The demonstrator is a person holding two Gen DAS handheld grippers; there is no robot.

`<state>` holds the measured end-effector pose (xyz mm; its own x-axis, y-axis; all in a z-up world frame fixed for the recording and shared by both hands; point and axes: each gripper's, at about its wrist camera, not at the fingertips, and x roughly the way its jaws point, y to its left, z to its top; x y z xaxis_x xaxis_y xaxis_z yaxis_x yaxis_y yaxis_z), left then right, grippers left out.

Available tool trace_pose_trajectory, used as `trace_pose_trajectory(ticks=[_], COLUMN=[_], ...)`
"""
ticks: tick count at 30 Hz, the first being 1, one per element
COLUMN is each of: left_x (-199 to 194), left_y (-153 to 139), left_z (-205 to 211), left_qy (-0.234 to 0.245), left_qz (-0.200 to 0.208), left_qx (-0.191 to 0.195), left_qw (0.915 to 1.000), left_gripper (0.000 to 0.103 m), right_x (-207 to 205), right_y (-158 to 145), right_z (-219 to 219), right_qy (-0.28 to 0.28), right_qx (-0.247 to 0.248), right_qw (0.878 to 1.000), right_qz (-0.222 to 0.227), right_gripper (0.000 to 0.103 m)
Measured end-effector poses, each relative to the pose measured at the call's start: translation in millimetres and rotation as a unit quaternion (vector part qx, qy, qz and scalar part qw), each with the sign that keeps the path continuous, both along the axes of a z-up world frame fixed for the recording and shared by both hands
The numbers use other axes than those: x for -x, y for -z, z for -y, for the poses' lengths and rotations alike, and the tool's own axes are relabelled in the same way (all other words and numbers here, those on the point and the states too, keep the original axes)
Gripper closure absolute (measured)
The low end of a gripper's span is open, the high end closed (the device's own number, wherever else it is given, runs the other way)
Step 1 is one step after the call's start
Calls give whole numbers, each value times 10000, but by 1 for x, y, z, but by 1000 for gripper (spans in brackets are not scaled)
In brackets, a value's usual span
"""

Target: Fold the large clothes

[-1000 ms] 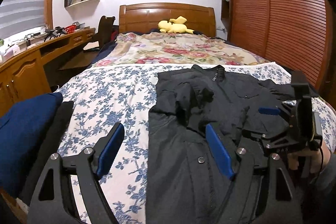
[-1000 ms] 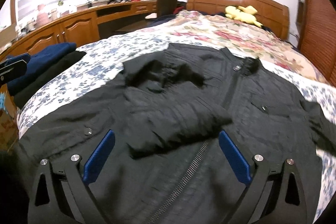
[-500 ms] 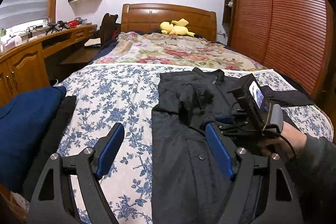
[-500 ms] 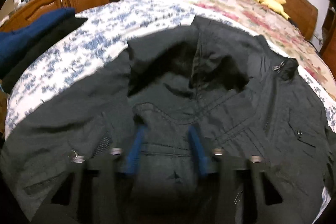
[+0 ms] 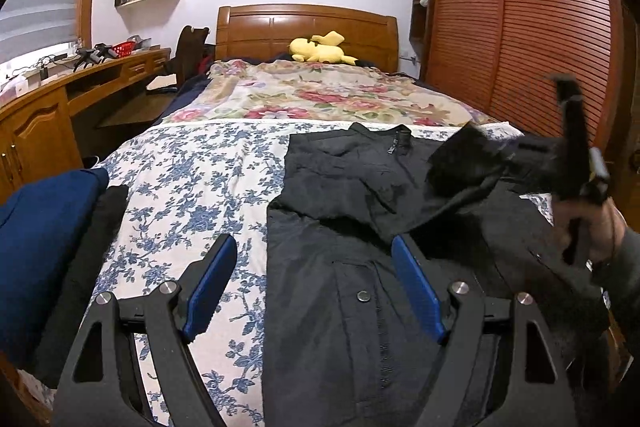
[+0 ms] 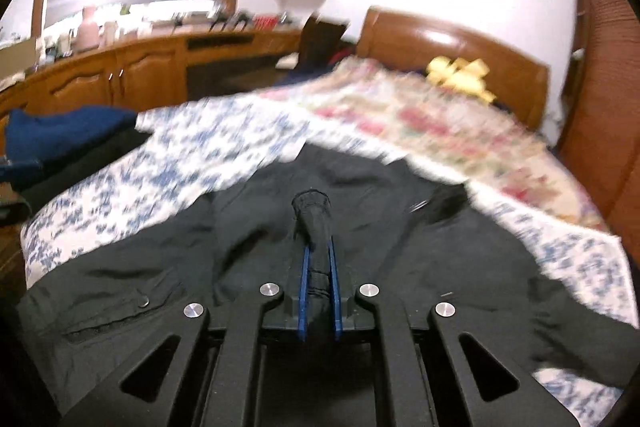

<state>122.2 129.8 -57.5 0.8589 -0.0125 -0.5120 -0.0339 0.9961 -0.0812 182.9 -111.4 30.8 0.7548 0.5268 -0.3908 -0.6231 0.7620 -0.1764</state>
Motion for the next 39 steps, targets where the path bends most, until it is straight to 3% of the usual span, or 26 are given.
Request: trace_pose_trajectory(ticks=[5, 13, 19, 26, 30, 39], left_x=[-2, -3, -6, -7, -8, -22], left_y=[-2, -5, -5, -4, -5, -8], left_z=[9, 22, 32, 45, 58, 101], left_qy=[75, 182, 283, 388, 502, 861], left_qz=[4, 51, 34, 28, 48, 74], left_qx=[-13, -10, -16, 4, 25, 81], left_qw=[10000, 9998, 9996, 9992, 9987, 9962], left_gripper=[23, 23, 23, 23, 23, 23], right_x=[29, 47, 70, 88, 93, 106], right_y=[5, 59, 81, 77, 69, 50], right_z=[34, 38, 47, 66, 71, 100], right_qy=[306, 478, 579, 837, 945, 1110], right_qx=[-198, -59, 1, 101, 142, 100], right_qw=[9993, 9947, 9906, 9866, 9839, 9862], right_qz=[60, -906, -1240, -1396, -1513, -1221], right_gripper=[95, 95, 94, 87, 76, 63])
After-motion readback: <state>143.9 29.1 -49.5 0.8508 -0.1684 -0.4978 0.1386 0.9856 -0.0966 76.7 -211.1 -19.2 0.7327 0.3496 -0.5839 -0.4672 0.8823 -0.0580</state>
